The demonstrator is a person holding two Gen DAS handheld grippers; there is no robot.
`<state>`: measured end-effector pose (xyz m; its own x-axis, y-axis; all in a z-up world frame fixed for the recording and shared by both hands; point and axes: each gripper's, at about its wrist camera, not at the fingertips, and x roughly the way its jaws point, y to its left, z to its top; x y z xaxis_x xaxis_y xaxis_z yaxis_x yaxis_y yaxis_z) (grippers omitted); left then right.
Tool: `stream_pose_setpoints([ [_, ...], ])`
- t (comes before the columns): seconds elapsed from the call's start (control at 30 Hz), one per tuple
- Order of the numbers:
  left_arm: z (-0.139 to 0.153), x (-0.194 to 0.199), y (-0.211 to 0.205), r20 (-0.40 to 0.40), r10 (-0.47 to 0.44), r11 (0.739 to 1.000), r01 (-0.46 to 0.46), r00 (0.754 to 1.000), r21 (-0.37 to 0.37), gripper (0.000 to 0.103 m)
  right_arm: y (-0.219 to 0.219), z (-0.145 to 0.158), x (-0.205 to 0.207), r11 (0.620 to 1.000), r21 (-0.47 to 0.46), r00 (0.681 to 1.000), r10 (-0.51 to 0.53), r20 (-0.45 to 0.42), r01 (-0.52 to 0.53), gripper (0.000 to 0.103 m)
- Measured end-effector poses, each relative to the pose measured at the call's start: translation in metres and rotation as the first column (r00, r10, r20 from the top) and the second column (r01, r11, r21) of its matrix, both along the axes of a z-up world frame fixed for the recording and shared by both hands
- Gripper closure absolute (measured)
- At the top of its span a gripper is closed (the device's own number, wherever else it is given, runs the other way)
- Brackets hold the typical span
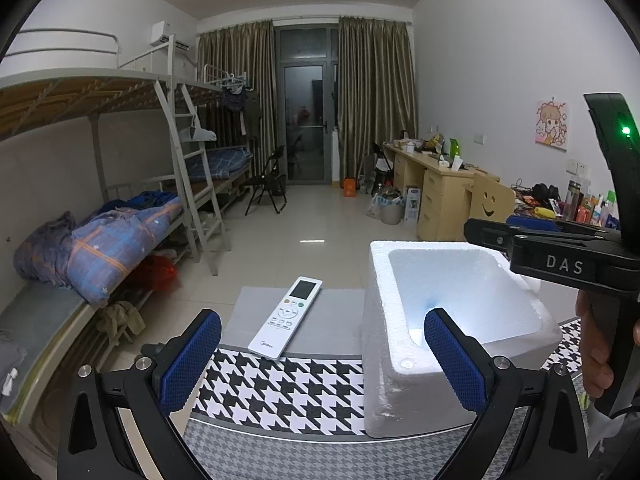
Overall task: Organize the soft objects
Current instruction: 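Lower the blue mask into the foam box and open the right gripper, then withdraw both grippers from the foam box back toward the table items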
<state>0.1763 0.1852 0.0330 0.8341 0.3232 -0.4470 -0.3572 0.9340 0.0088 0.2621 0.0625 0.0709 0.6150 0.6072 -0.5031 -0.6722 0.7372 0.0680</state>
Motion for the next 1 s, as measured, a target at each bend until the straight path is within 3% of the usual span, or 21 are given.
stream_pose_setpoints([
  [0.13,0.001,0.000,-0.004,0.001,-0.006,1.000,0.006,1.000,-0.008,0.001,-0.005,0.004,-0.002,1.000,-0.001,1.000,-0.008,0.013,0.008,0.032],
  [0.27,0.004,-0.004,-0.011,0.009,-0.019,1.000,0.019,1.000,-0.005,0.001,-0.012,0.010,-0.008,1.000,0.008,0.999,-0.019,0.029,0.018,0.018],
  [0.43,0.010,-0.012,-0.023,0.018,-0.035,0.999,0.035,0.999,0.005,0.001,-0.027,0.018,-0.021,0.999,0.024,0.997,-0.041,0.061,0.039,0.011],
  [1.0,0.021,-0.045,-0.063,0.049,-0.094,0.995,0.093,0.994,0.028,0.001,-0.067,0.028,-0.060,0.998,0.039,0.993,-0.051,0.111,0.046,0.011],
])
